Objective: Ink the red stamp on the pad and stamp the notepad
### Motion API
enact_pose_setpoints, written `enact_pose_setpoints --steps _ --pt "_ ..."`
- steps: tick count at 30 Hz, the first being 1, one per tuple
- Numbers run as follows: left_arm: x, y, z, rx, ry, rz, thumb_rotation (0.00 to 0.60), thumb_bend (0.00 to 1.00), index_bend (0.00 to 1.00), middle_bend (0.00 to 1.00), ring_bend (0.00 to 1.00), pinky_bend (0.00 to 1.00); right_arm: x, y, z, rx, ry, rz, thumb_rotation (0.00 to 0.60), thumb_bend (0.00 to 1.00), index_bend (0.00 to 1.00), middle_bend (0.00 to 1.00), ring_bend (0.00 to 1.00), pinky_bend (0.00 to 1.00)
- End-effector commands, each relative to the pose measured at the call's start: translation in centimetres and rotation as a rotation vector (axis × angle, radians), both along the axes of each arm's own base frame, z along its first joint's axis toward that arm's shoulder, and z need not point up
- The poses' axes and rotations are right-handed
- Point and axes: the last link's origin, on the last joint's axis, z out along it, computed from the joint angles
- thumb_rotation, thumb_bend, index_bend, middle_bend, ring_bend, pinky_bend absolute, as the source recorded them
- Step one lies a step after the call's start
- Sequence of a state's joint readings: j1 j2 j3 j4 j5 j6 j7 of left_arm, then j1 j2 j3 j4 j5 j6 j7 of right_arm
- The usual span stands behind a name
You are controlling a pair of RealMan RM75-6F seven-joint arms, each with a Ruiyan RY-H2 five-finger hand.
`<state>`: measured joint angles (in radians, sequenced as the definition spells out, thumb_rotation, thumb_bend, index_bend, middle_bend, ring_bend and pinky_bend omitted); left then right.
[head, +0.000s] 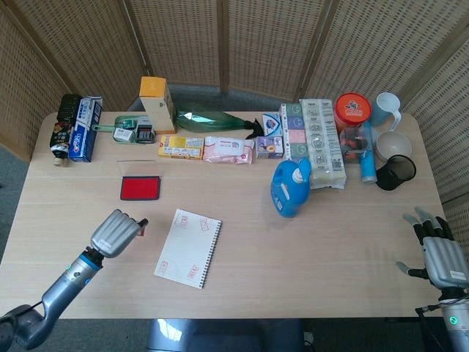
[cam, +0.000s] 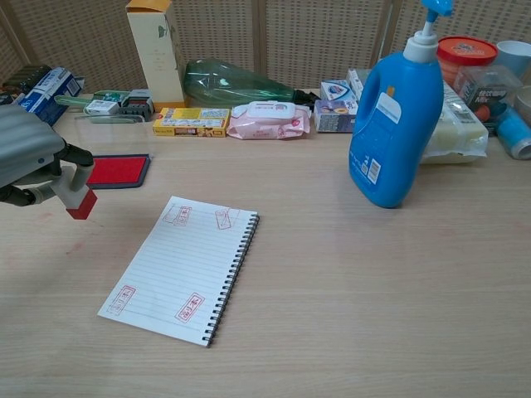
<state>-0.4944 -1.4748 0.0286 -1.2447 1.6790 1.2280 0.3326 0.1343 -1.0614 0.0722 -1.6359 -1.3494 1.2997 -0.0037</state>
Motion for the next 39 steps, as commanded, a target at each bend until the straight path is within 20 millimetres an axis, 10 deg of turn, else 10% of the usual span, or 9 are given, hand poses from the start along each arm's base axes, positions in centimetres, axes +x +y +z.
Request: enact_pose_setpoints --steps 1,39 --pt "-0.9 1.3 -0.4 0.015 -0.001 0.063 0.6 0.4 0.6 1.0 1.0 1.0 0.0 0.0 -0.1 0.003 0.002 -0.001 0.6 0.0 0.12 0.01 0.0 0.0" --pt "-1.7 3.1 -3.9 0.027 0.114 0.121 0.6 0.34 0.6 1.0 1.0 1.0 -0.2 -0.2 -0.2 0.007 0.002 -0.01 0.6 0.0 0.12 0.01 0.0 0.0"
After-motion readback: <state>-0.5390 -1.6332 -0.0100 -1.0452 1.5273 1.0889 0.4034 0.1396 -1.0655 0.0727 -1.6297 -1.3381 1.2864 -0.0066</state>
